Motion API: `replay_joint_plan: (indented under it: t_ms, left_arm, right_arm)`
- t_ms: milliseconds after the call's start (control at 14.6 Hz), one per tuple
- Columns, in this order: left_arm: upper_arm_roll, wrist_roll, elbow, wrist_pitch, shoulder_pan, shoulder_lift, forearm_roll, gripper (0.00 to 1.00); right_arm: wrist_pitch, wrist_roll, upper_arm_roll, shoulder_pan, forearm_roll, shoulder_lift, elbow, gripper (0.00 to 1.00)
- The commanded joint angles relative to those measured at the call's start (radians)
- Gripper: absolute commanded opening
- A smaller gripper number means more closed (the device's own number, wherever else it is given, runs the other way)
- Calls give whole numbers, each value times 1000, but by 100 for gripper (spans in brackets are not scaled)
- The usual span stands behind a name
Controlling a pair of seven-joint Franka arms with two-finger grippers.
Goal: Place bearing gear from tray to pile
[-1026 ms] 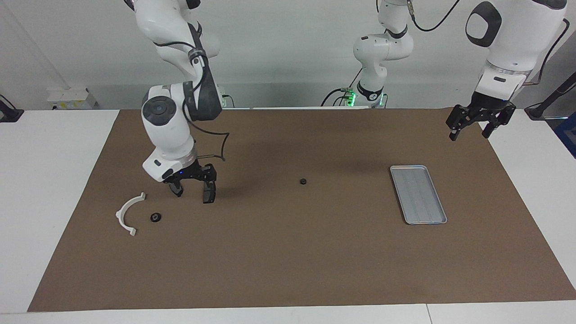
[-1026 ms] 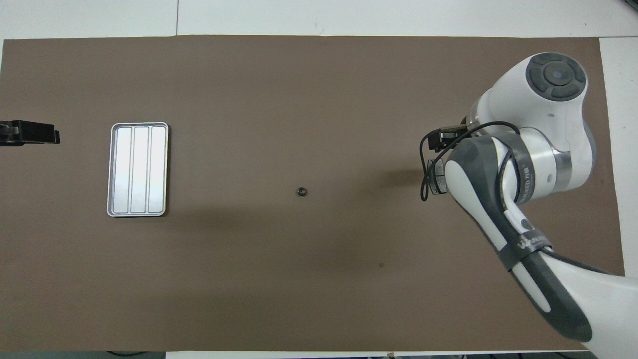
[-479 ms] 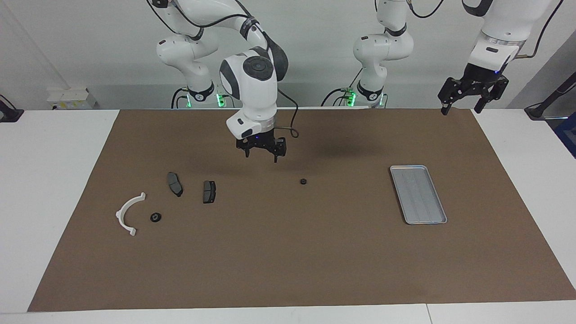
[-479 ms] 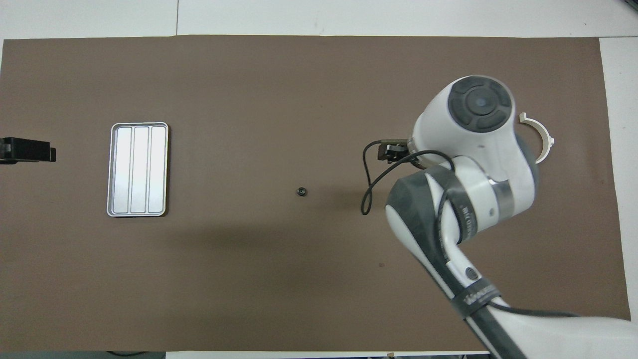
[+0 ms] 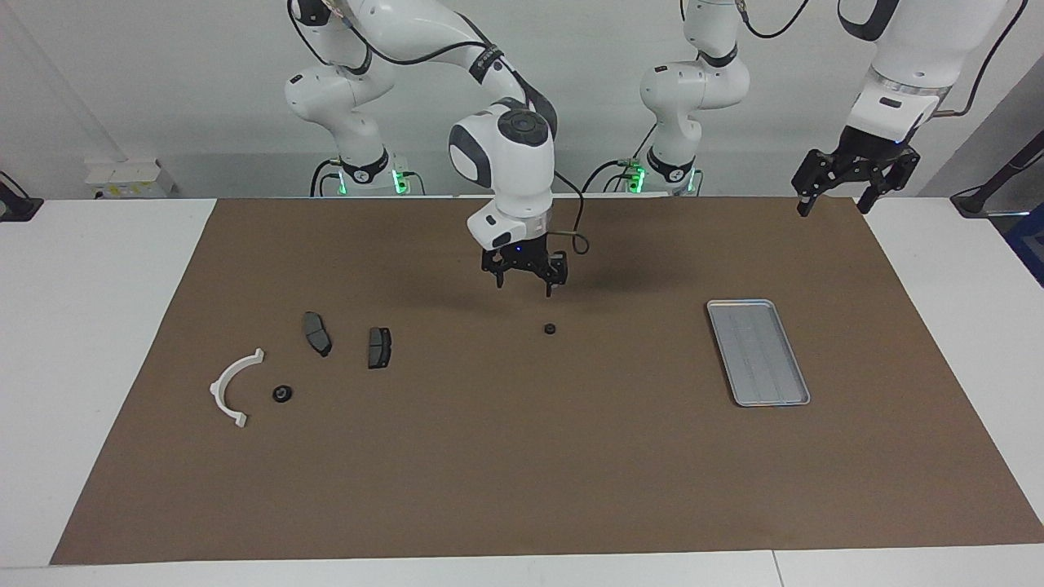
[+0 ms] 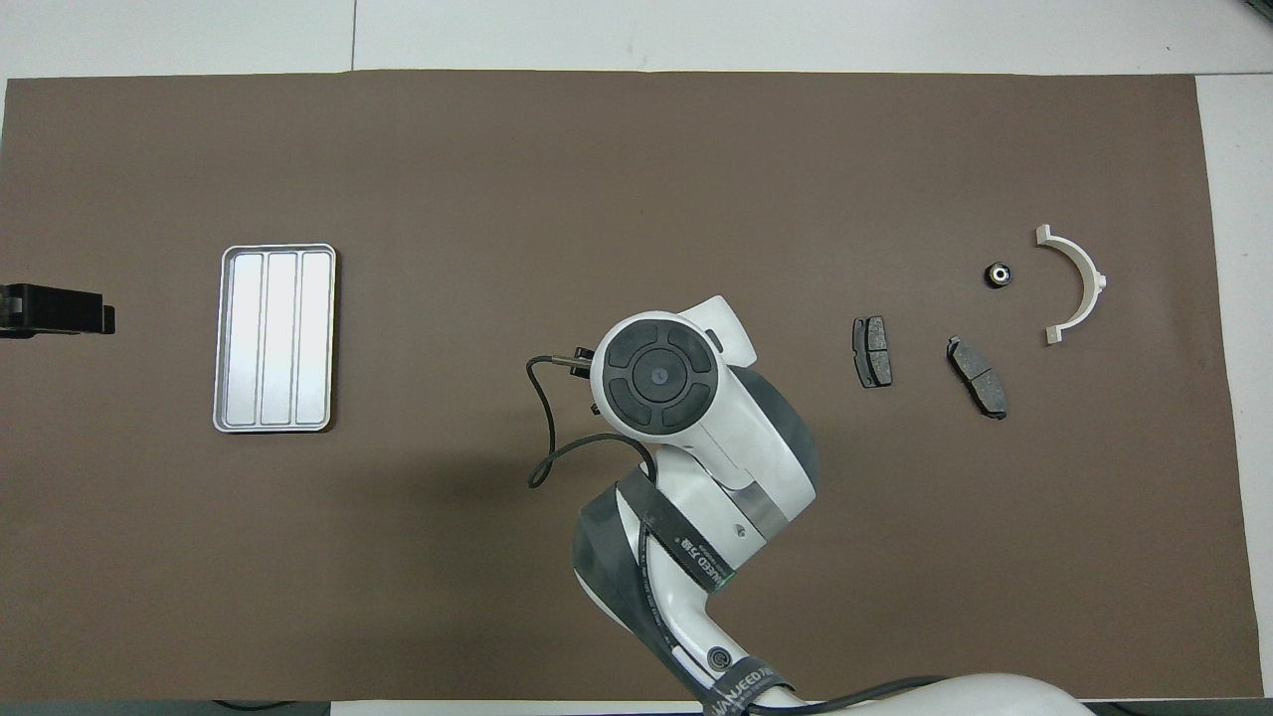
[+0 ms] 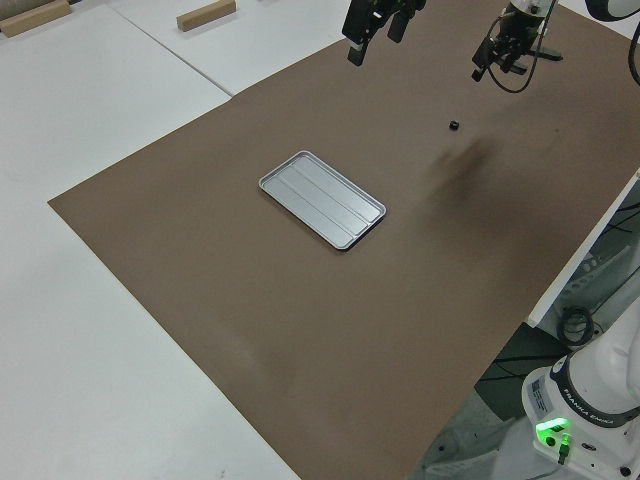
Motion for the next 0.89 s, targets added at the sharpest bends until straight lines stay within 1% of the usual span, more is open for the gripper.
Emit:
replay_joint_plan:
  t_ms: [0, 68, 274, 411, 547, 684, 821]
  left_arm:
    - [8, -8, 25, -36, -27, 11, -10, 100]
    - [8, -8, 25, -36, -29, 11, -10, 100]
    - [10, -9, 9, -13, -33, 5, -10, 100]
    - [10, -8, 3, -1, -32, 2, -10, 100]
    - [11, 0, -20, 7, -30, -7, -10, 100]
    - [11, 3, -32, 13, -24, -12, -10, 100]
    - [11, -8, -49, 39, -24, -15, -10, 100]
  right_arm:
    - [20, 23, -2, 19, 2, 32, 18, 100]
    - [23, 46, -2, 28, -7, 57, 36, 100]
    - [26, 128, -4, 61, -47, 167, 137, 100]
    - [53, 136, -4, 59, -55, 189, 147, 100]
    - [60, 136, -4, 53, -56, 201, 144, 100]
    - [105, 138, -4, 53, -56, 226, 132, 100]
    - [118, 136, -4, 49, -58, 234, 129, 100]
